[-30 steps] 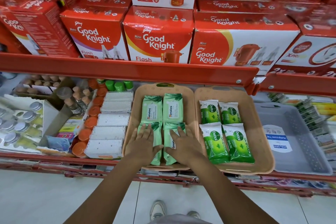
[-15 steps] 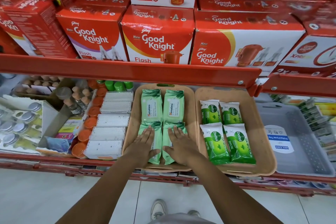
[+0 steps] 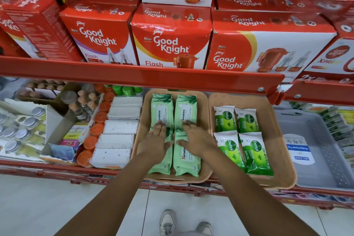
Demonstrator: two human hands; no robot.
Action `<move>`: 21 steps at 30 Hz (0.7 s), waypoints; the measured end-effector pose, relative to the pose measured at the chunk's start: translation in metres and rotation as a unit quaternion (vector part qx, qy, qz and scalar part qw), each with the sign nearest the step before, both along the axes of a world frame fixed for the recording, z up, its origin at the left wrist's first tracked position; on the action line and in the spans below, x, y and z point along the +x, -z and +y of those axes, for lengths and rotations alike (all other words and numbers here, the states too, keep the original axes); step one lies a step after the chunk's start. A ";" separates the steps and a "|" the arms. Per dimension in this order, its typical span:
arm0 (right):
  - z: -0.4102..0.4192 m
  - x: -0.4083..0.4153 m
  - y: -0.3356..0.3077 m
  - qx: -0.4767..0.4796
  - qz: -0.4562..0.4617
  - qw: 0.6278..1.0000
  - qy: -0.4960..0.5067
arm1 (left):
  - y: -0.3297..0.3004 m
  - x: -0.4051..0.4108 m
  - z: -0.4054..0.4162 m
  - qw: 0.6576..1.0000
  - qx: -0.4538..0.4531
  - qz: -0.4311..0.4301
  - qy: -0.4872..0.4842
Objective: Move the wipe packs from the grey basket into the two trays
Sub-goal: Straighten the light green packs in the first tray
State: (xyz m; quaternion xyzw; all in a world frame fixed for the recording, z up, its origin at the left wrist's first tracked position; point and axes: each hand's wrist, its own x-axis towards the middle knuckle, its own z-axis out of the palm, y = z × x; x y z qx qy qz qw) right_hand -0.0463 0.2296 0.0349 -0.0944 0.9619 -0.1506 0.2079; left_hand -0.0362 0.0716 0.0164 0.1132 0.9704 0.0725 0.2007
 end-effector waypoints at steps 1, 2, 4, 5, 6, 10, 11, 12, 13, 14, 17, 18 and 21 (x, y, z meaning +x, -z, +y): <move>0.000 -0.009 -0.001 0.008 -0.004 1.000 -0.004 | 0.000 -0.011 0.001 1.000 0.006 0.007 -0.015; -0.001 -0.016 0.000 0.019 -0.010 1.000 -0.009 | 0.001 -0.021 0.003 0.999 0.008 0.009 -0.030; -0.004 -0.029 0.005 0.047 -0.021 0.998 -0.024 | 0.005 -0.039 0.006 0.998 0.006 -0.008 -0.055; -0.005 -0.033 0.009 0.061 -0.024 0.997 -0.032 | 0.008 -0.045 0.008 0.998 0.006 -0.021 -0.062; -0.006 -0.035 0.013 0.074 -0.028 0.996 -0.039 | 0.011 -0.049 0.009 0.997 0.007 -0.033 -0.063; -0.002 -0.037 0.023 0.087 -0.034 0.995 -0.031 | 0.023 -0.053 0.006 0.999 0.010 -0.031 -0.027; -0.002 -0.037 0.025 0.085 -0.034 0.995 -0.027 | 0.025 -0.054 0.003 1.000 0.011 -0.025 -0.014; -0.002 -0.036 0.026 0.081 -0.033 0.996 -0.024 | 0.026 -0.054 0.001 1.000 0.011 -0.021 -0.006; -0.001 -0.036 0.026 0.081 -0.031 0.996 -0.022 | 0.027 -0.053 -0.001 1.000 0.012 -0.019 -0.001; -0.001 -0.036 0.026 0.083 -0.030 0.996 -0.023 | 0.027 -0.053 -0.002 1.000 0.012 -0.018 -0.001; -0.001 -0.038 0.025 0.086 -0.038 0.995 -0.029 | 0.024 -0.052 -0.002 1.000 0.015 -0.017 0.000; -0.001 -0.039 0.023 0.087 -0.041 0.995 -0.032 | 0.022 -0.051 -0.001 1.000 0.021 -0.016 0.000; 0.003 -0.036 0.014 0.078 -0.030 0.996 -0.036 | 0.013 -0.044 -0.001 0.999 0.042 -0.011 -0.004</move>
